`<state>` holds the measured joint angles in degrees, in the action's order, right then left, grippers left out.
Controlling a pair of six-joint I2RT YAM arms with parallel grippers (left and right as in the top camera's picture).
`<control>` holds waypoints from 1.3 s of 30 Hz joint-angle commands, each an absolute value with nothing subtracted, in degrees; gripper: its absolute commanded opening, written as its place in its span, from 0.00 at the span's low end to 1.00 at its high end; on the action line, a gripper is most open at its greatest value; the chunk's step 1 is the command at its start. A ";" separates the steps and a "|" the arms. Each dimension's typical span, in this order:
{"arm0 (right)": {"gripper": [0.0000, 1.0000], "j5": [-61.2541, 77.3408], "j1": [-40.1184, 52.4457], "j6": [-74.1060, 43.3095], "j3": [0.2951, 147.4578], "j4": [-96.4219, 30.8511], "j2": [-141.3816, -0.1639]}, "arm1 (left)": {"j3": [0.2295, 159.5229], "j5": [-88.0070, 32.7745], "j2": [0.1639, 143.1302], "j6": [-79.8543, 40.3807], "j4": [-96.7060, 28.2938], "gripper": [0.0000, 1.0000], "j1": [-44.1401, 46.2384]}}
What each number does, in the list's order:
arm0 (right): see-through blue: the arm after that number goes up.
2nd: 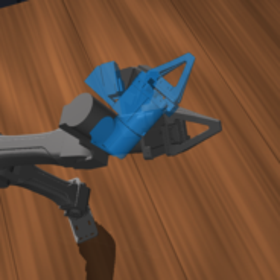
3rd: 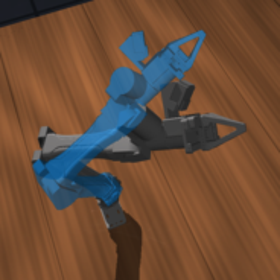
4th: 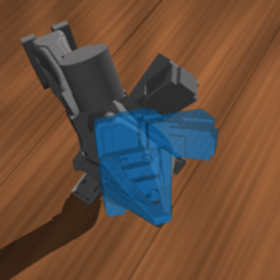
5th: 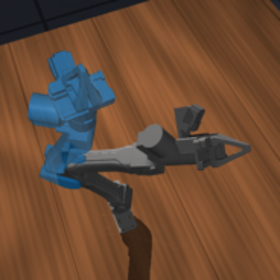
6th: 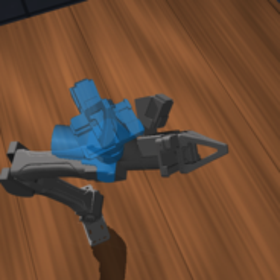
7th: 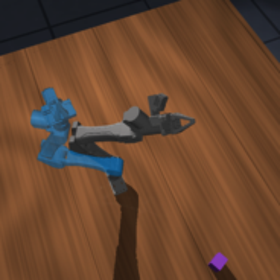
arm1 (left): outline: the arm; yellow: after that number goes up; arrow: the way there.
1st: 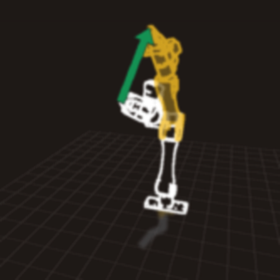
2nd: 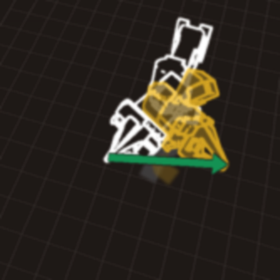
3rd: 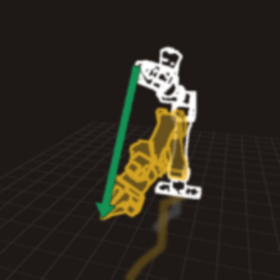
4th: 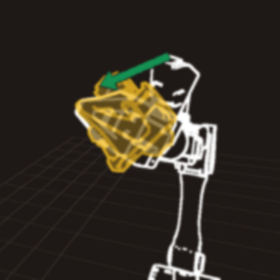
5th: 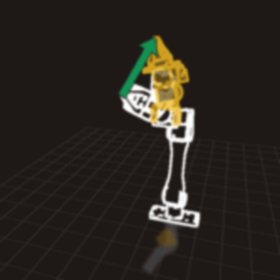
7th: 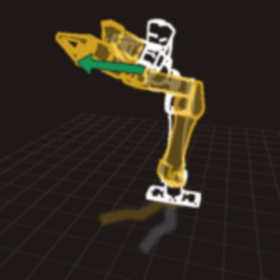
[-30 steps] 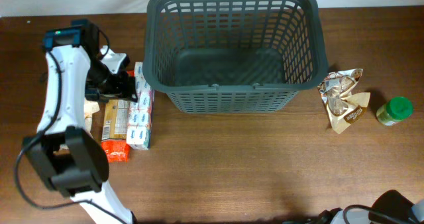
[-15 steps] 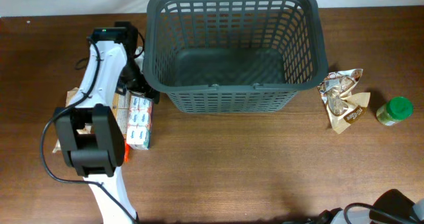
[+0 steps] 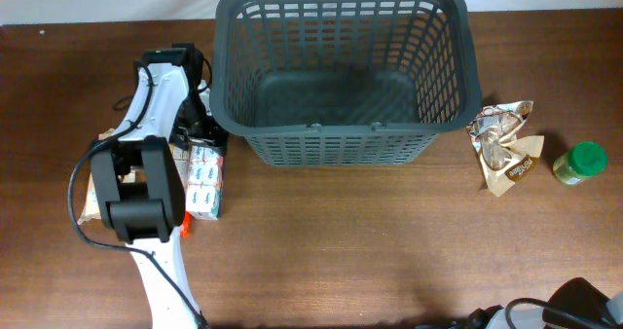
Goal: Pack container
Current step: 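Grasp the white tissue-box stack with the left gripper, then lower the tissue boxes into the basket and open the left gripper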
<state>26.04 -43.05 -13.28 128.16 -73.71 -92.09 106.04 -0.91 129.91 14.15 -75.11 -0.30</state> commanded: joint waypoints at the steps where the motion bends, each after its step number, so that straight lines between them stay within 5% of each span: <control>1: 0.99 26.13 -43.16 -12.95 128.53 -73.76 -92.47 | 105.86 -4.78 132.53 15.03 -75.24 0.30 -0.27; 3: 0.99 26.13 -43.16 -12.95 128.53 -73.76 -92.47 | 105.86 -5.17 133.19 15.00 -75.83 0.03 -0.27; 4: 0.99 26.15 -43.16 -12.95 128.53 -73.76 -92.47 | 105.86 -5.17 133.19 15.00 -76.34 0.02 -0.27; 16: 0.99 26.13 -43.16 -12.95 128.53 -73.76 -92.47 | 130.39 -4.86 129.49 4.89 -85.76 0.02 -3.73; 25: 0.99 26.15 -43.16 -12.95 128.53 -73.76 -92.47 | 156.68 -2.74 125.47 9.41 -86.30 0.02 -4.03; 39: 0.99 26.13 -43.16 -12.95 128.53 -73.76 -92.47 | 171.92 -3.01 119.87 53.06 -82.17 0.02 12.29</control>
<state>26.04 -43.05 -13.30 128.16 -73.71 -92.09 170.91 -1.72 120.81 37.50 -82.83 8.73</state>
